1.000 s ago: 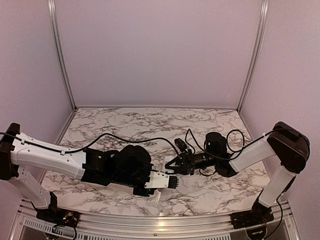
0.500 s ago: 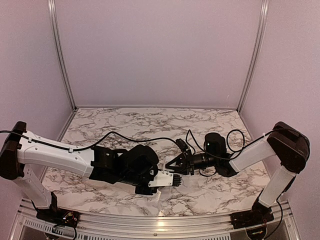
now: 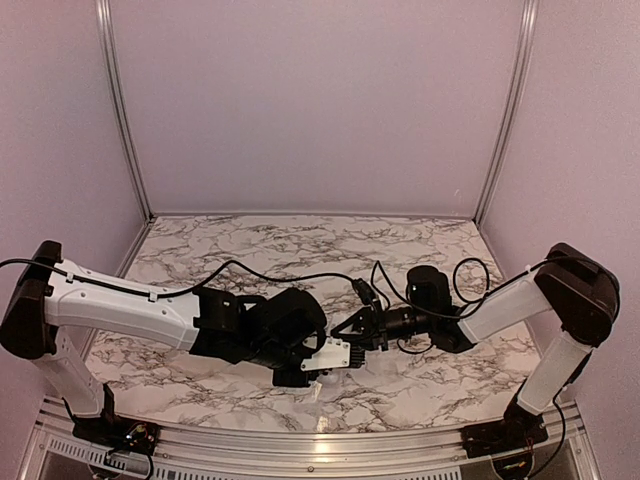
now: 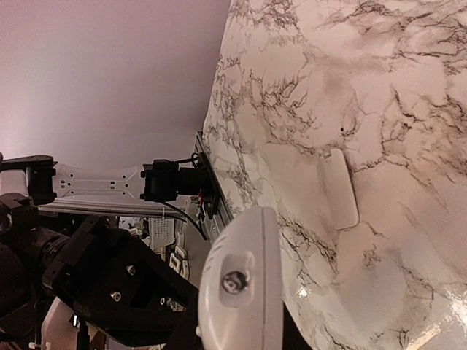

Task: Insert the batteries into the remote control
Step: Load the battery into the battery compartment.

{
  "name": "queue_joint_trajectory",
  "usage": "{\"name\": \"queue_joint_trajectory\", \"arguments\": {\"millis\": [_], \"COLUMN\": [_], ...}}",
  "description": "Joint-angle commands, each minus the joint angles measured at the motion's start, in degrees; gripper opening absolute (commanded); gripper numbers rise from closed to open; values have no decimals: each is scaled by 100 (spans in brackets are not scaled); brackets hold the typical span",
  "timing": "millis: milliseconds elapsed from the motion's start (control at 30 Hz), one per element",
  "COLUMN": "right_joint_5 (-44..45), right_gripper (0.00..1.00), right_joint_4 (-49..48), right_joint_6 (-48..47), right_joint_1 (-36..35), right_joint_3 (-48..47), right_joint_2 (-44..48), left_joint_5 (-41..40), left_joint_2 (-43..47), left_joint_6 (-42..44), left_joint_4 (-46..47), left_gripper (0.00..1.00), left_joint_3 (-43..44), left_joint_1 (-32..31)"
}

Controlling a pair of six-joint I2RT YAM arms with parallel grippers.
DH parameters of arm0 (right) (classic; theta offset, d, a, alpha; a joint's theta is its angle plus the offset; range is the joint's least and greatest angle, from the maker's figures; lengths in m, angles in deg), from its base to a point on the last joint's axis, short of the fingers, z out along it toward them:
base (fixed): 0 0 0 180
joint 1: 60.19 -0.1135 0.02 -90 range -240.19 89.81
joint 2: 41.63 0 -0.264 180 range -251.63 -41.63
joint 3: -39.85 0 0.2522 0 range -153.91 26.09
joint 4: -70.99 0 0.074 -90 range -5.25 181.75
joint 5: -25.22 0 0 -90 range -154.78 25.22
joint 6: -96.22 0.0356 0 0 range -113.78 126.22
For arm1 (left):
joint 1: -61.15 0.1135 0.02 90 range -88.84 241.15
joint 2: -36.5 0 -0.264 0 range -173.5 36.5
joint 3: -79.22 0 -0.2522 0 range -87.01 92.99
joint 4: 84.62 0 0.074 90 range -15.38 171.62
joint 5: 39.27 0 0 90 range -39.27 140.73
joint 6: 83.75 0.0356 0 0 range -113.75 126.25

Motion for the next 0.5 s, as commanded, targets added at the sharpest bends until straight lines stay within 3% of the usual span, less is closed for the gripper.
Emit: {"name": "queue_joint_trajectory", "arguments": {"millis": [0, 400, 467], "right_joint_5": [-547, -337, -287], "right_gripper": [0, 0, 0], "right_joint_4": [-166, 336, 346], "right_joint_6": [-45, -495, -562], "right_joint_1": [-122, -27, -1], "right_joint_3": [-343, -439, -433], "right_joint_2": [270, 349, 415], "left_joint_5": [-261, -12, -266], "left_joint_2": [92, 1402, 1673], "left_joint_6": [-68, -409, -748], "left_joint_4": [-292, 717, 1210], "left_gripper": [19, 48, 61], "left_joint_3": [-123, -926, -1224], "left_joint_1": [133, 135, 141]}}
